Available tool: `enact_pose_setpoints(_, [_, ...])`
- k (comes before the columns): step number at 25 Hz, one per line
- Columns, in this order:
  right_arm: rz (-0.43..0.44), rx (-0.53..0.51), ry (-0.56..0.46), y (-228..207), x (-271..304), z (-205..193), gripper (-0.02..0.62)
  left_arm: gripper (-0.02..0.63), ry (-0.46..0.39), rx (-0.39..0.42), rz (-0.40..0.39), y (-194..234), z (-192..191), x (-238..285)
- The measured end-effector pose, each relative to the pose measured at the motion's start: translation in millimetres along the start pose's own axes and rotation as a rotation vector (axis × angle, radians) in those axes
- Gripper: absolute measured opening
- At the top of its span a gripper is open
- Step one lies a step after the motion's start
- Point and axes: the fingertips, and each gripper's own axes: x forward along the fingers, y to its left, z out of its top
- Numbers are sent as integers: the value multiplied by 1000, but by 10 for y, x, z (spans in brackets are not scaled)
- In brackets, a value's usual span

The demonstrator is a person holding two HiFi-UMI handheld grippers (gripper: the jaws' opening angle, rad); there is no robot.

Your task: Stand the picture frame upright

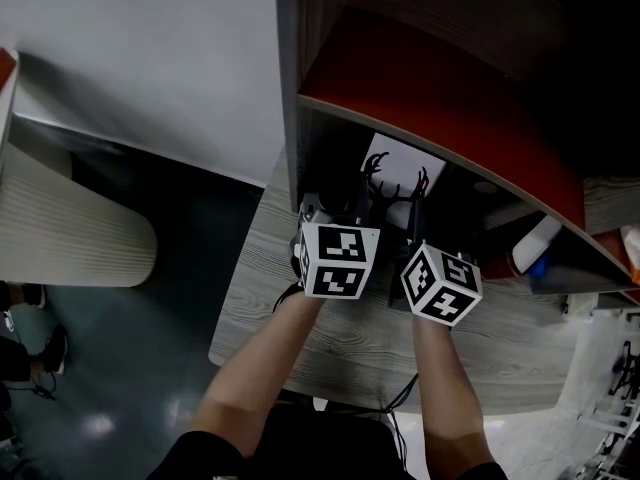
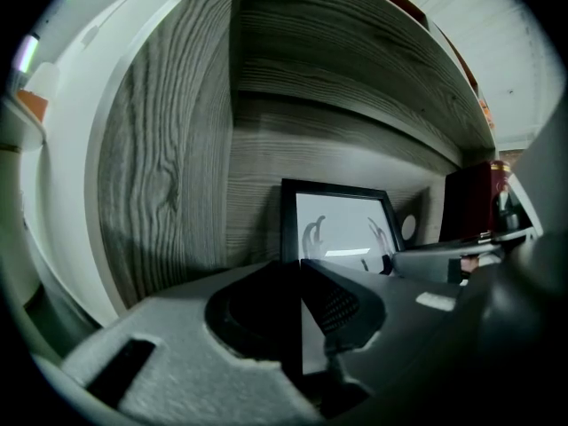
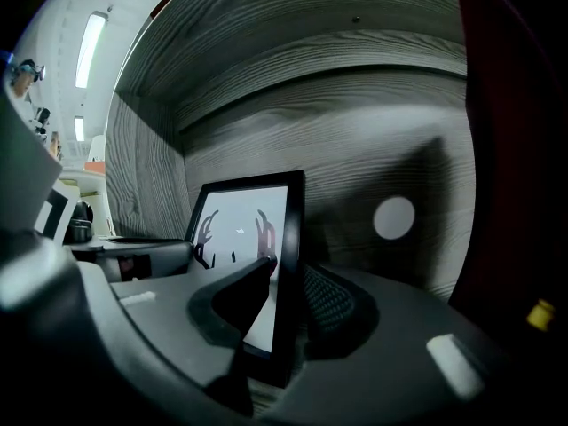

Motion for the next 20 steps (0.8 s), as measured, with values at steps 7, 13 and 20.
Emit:
enact_pose_setpoints(7, [-3, 18, -6, -22, 12, 23, 89, 61, 8, -15, -4, 26, 34, -4])
enact_pose_setpoints(13, [-6, 34, -20, -47, 46, 77, 84, 60, 4, -24, -5, 23, 65, 54])
enact_pose_setpoints(20, [-1, 15, -34, -53, 84, 136, 83, 61, -4, -22, -3, 30, 117, 94])
